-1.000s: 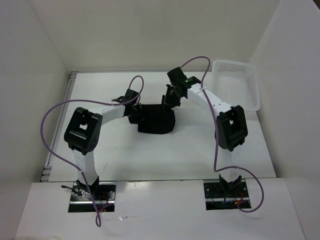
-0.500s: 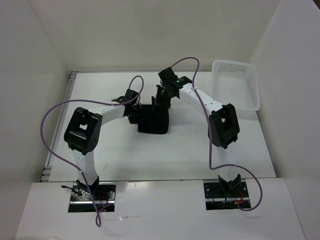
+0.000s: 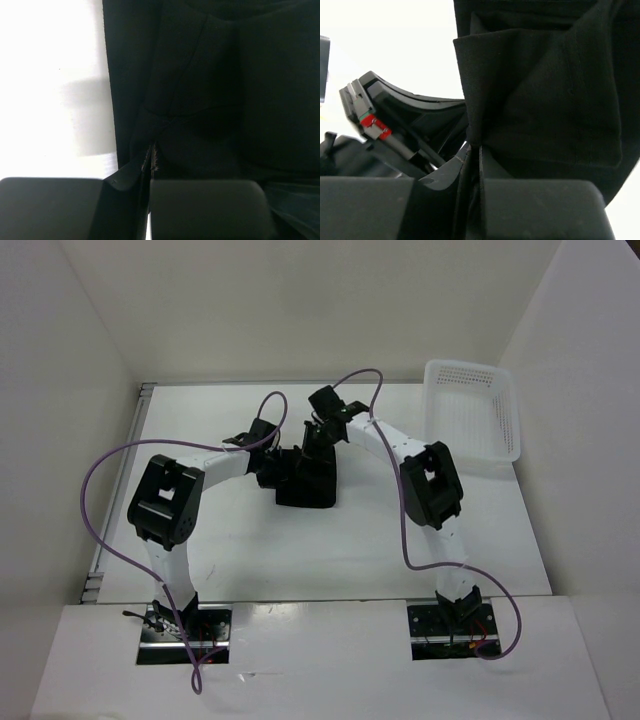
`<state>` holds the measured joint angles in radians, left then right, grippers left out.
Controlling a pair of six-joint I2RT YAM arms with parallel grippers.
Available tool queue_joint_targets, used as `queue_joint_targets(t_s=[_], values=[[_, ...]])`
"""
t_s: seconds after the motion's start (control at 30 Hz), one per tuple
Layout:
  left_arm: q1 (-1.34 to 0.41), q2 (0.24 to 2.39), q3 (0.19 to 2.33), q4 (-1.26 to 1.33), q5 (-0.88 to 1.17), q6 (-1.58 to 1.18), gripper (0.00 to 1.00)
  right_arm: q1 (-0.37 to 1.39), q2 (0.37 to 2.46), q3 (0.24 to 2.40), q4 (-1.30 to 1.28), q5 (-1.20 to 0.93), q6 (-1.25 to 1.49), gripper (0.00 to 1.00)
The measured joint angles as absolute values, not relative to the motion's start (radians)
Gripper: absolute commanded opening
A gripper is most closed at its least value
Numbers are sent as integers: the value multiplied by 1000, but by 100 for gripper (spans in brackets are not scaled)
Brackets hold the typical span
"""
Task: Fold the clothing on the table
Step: Fold the skirt
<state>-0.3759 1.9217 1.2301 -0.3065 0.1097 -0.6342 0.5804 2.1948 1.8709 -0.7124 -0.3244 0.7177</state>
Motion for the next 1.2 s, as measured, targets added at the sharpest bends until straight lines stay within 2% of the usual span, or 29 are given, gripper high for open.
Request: queue_joint_targets(t_s=[0.03, 0.07, 0.13, 0.23, 0.47, 0.63, 0.7, 0.83, 1.13, 1.17, 1.2], values=[[-376, 1922, 1230, -307, 109, -635, 0, 582, 2204, 1874, -708, -333, 719, 27], [-376, 1922, 1230, -307, 109, -635, 0, 583, 2212, 1877, -702, -344, 722, 33], [-376, 1922, 1230, -307, 110, -635, 0, 587, 2223, 1877, -683, -373, 728, 41], [-376, 1921, 1230, -307, 109, -634, 0, 591, 2226, 1865, -624, -437, 744, 48], [-372, 1901, 1226, -337, 86, -633, 0, 577, 2218, 1821, -543, -525, 783, 48], [-340, 1842, 1243, -409, 65, -621, 0, 556, 2140, 1821, -549, -498, 785, 43], [-331, 1813, 1275, -436, 52, -605, 0, 537, 2078, 1821, -560, -454, 772, 43], [-324, 1756, 1340, -450, 49, -592, 0, 505, 1967, 1816, -599, -347, 736, 50], [-324, 1721, 1314, -446, 135, -579, 0, 566, 1929, 1645, -730, -52, 686, 47], [-324, 1719, 1300, -444, 163, -579, 2, 575, 1932, 1620, -739, -33, 685, 47], [-324, 1718, 1287, -443, 196, -579, 27, 580, 1937, 1602, -752, -18, 685, 46]])
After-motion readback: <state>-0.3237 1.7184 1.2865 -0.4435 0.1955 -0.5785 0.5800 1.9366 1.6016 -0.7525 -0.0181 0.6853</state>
